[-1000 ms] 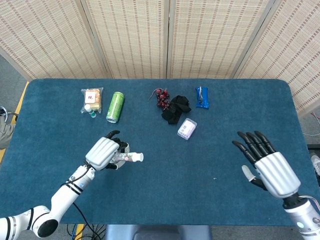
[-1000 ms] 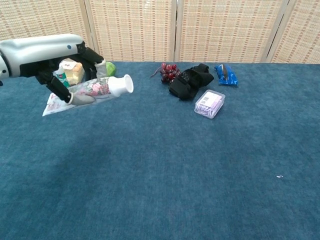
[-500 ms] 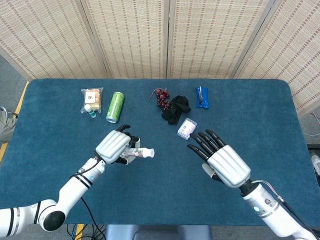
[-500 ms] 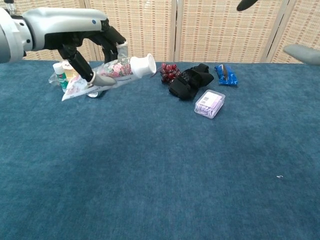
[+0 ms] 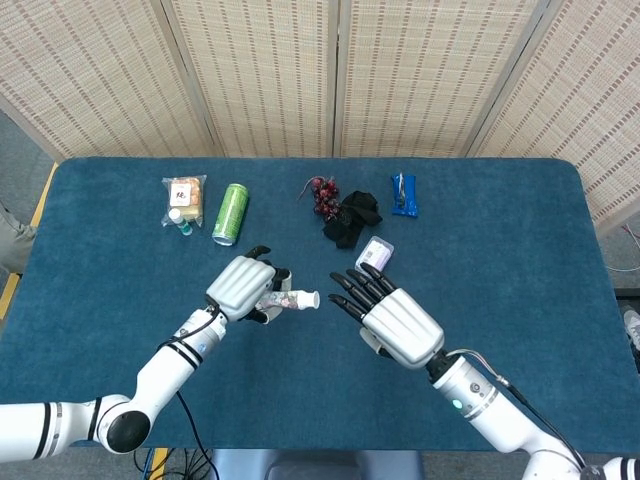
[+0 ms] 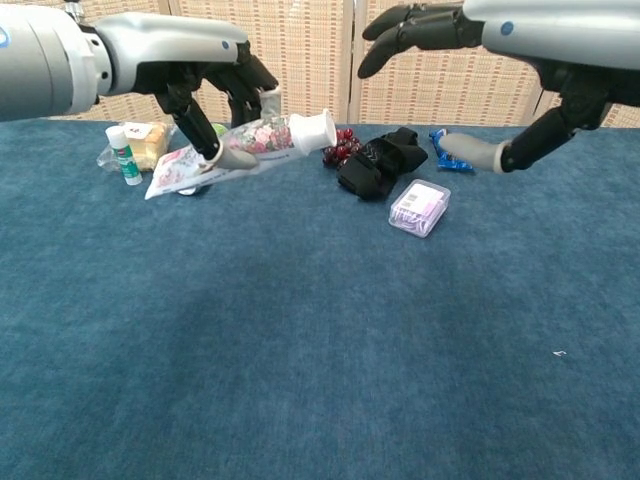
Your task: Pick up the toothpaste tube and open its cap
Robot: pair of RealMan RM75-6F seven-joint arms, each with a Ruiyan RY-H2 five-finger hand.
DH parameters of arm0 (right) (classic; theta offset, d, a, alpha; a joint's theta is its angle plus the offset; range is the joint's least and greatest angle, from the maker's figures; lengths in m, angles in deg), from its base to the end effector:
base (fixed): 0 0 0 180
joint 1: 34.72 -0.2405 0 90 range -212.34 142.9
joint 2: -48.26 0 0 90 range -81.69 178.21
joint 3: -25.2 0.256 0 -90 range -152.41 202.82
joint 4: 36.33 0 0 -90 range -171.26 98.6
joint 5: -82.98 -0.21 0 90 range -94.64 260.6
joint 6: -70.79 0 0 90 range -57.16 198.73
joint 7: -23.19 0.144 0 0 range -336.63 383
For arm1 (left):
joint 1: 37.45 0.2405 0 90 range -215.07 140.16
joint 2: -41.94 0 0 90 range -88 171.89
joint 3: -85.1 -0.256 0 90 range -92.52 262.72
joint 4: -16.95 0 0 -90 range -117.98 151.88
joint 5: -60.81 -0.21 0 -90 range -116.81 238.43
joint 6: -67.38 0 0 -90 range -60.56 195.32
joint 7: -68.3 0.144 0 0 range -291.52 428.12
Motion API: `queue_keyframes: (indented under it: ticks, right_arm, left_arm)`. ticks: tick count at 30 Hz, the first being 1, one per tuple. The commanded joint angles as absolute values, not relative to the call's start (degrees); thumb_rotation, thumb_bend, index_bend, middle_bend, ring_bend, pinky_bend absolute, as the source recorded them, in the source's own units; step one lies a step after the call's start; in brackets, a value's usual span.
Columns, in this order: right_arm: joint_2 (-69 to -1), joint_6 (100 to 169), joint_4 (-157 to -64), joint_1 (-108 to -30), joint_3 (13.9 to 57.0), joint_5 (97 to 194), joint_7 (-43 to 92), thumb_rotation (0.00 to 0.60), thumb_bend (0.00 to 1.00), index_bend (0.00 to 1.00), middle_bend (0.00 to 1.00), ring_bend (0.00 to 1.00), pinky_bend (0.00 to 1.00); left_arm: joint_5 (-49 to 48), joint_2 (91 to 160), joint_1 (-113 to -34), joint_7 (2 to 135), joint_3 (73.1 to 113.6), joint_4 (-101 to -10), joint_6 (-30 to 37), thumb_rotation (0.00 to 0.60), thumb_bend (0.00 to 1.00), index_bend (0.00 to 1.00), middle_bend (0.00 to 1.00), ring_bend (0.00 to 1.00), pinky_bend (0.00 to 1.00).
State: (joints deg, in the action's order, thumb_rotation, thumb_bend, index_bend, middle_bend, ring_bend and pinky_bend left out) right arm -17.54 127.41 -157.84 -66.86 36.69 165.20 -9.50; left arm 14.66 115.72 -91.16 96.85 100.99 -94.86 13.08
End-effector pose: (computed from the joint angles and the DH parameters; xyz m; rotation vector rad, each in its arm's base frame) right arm -0.0811 -0.2488 0.0828 2.0810 -0.6001 1.0874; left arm -0.0383 0.3293 0.0448 -1.9844 -1.0088 -1.0495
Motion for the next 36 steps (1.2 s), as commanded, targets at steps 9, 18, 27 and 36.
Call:
queue_keyframes:
  ticks: [9, 18, 27, 36]
  right_arm:
    - [-22.9, 126.7, -155.5, -70.6, 35.9, 161.2, -13.9, 0.600, 0.40, 0.18, 0.00, 0.00, 0.00]
    - [-24.6, 127.1, -154.5, -72.4, 35.0, 158.1, -15.7, 0.600, 0.39, 0.18, 0.00, 0.00, 0.00]
    - [-25.5, 127.5, -153.5, -73.8, 34.2, 156.2, -16.3, 0.600, 0.39, 0.18, 0.00, 0.00, 0.00]
    - [-25.8, 128.3, -152.7, -74.8, 33.7, 154.5, -16.6, 0.600, 0.39, 0.18, 0.00, 0.00, 0.00]
  left_arm:
    - [19.5, 117.3, -94.9, 100.0, 99.9, -95.2, 10.6, 0.600, 0.34, 0.55, 0.70, 0.43, 0.11]
    - [20.7, 117.4, -96.1, 100.3, 99.3, -95.7, 9.3, 0.600, 0.34, 0.55, 0.70, 0.43, 0.11]
    - [21.5, 117.6, -97.0, 100.5, 98.9, -95.9, 8.4, 0.600, 0.34, 0.55, 0.70, 0.43, 0.11]
    - [21.7, 117.2, -97.5, 99.9, 98.5, -96.2, 8.1, 0.600, 0.34, 0.55, 0.70, 0.43, 0.11]
